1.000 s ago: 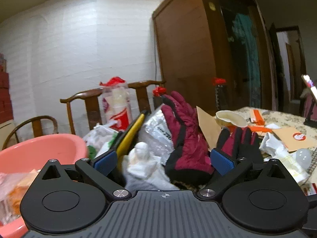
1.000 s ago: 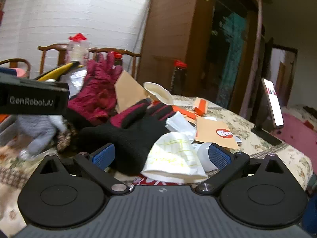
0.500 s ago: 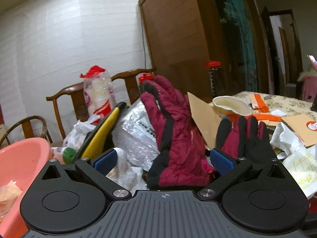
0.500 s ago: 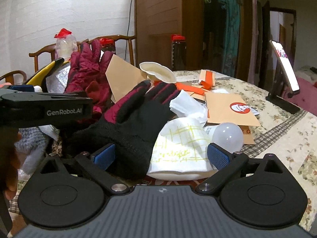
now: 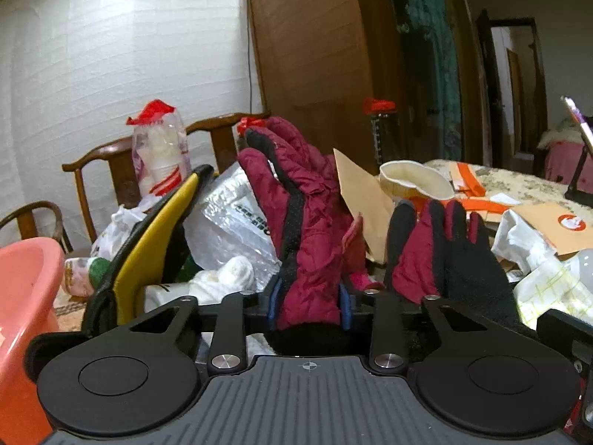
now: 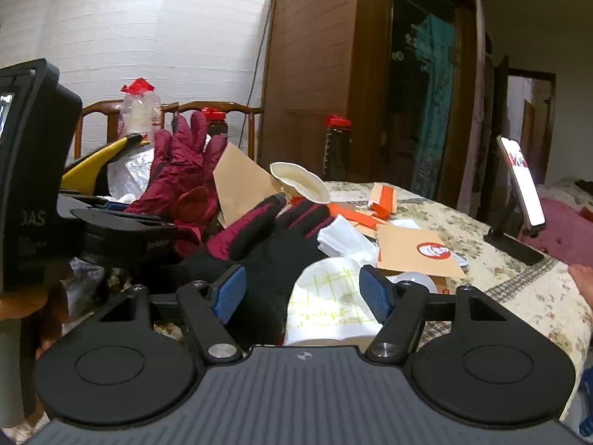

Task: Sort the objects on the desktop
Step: 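Grasp the maroon padded glove with the left gripper, then grasp the second maroon glove with the right gripper beside the left gripper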

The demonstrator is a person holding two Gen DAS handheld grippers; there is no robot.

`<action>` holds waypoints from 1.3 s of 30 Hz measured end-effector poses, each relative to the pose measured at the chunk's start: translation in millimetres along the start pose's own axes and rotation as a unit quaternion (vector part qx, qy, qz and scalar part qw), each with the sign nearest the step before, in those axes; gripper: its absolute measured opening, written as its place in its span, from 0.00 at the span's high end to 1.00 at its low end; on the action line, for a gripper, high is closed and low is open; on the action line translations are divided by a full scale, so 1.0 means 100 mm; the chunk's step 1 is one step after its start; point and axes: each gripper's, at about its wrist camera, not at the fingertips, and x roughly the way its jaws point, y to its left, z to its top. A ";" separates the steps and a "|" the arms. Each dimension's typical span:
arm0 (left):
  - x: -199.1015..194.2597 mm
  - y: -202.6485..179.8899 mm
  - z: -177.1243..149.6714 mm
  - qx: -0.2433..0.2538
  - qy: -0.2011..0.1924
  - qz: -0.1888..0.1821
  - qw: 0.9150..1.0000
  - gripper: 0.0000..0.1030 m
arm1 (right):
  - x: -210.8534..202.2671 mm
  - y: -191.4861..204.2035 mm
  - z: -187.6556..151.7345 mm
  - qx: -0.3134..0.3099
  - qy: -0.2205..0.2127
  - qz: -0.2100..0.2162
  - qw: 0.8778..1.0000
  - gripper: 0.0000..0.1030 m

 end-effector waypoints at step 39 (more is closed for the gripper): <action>-0.99 0.45 -0.59 0.064 -0.004 0.030 0.998 0.75 | 0.83 1.21 0.72 -0.067 0.095 0.123 0.986 0.02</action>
